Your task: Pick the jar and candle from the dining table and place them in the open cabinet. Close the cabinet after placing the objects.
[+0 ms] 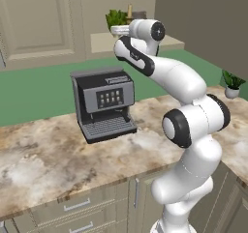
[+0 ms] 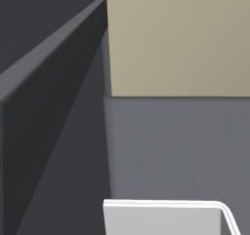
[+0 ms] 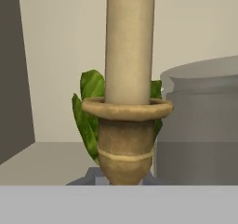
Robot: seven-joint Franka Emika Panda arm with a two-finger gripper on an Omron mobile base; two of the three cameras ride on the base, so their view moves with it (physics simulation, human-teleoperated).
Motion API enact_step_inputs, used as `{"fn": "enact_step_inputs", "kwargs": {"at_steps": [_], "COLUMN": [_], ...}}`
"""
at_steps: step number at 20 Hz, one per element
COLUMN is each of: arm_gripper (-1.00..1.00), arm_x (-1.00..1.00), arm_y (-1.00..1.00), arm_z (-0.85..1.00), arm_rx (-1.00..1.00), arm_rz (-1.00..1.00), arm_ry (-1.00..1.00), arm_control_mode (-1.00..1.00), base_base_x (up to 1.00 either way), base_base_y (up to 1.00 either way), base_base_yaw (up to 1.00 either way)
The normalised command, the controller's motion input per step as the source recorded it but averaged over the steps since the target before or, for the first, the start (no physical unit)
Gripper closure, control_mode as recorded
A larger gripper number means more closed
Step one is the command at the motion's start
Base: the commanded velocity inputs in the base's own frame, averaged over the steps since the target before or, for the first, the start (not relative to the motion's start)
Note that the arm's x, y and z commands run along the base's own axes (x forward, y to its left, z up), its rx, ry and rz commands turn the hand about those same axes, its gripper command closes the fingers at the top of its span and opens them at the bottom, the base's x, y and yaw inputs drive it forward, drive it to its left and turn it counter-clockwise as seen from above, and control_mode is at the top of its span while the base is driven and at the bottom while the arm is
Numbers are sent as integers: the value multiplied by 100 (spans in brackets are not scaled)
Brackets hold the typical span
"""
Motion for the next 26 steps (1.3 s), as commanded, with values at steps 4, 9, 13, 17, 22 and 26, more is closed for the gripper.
{"fn": "enact_step_inputs", "kwargs": {"at_steps": [4,9,13,17,22,26], "arm_gripper": [-100,-100,-100,-100,-100,-100], "arm_x": [0,0,0,0,0,-1], "arm_y": [0,0,0,0,0,-21], "arm_z": [0,0,0,0,-1,-8], "arm_rx": [0,0,0,0,0,0], "arm_rz": [0,0,0,0,0,0], "arm_ry": [0,0,0,0,0,0], "arm_control_mode": [-100,-100,-100,-100,-100,-100], "base_base_x": [0,0,0,0,0,0], "base_base_y": [0,0,0,0,0,0], "base_base_yaw": [0,0,0,0,0,0]}}
